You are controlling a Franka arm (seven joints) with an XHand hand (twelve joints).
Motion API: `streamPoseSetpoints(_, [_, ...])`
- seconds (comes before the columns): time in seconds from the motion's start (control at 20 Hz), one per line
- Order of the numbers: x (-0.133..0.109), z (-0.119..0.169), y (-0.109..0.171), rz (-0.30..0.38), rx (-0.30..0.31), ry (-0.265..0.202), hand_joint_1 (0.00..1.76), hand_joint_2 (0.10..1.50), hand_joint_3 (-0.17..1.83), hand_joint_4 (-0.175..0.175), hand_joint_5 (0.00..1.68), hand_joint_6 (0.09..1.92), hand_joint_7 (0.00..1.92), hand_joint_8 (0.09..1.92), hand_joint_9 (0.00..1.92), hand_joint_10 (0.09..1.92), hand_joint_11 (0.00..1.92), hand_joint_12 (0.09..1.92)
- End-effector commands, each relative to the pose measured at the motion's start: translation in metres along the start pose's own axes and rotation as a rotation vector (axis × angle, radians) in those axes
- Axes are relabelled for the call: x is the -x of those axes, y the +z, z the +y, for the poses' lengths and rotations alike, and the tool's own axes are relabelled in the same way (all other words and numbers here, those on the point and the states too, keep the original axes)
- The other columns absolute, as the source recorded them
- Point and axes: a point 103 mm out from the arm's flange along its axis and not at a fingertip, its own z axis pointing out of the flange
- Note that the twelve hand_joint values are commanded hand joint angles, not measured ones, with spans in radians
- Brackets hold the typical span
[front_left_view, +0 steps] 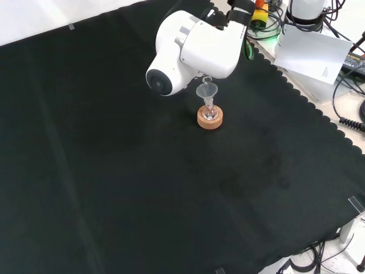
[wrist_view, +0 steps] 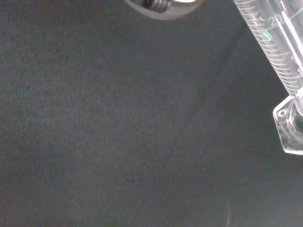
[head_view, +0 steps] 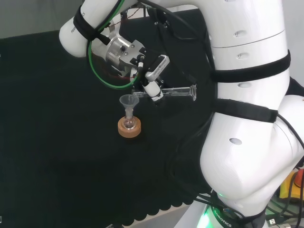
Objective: Pour the water from the graduated cylinder into the round-bottom flask.
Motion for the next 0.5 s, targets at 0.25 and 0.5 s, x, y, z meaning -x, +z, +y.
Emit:
streamPoseSetpoints(0.25, [0.0016, -0.0028, 0.0003, -0.004, -0.005, 0.007, 1.26, 1.13, 0.00, -0.175, 0.94, 1.06, 0.98, 1.04, 1.45, 0.09, 1.22, 0.74])
streamPoseSetpoints(0.5, [0.0014, -0.0017, 0.0010, -0.006, -0.017, 0.007, 1.26, 1.13, 0.00, -0.175, 0.94, 1.06, 0.98, 1.04, 1.45, 0.09, 1.22, 0.74])
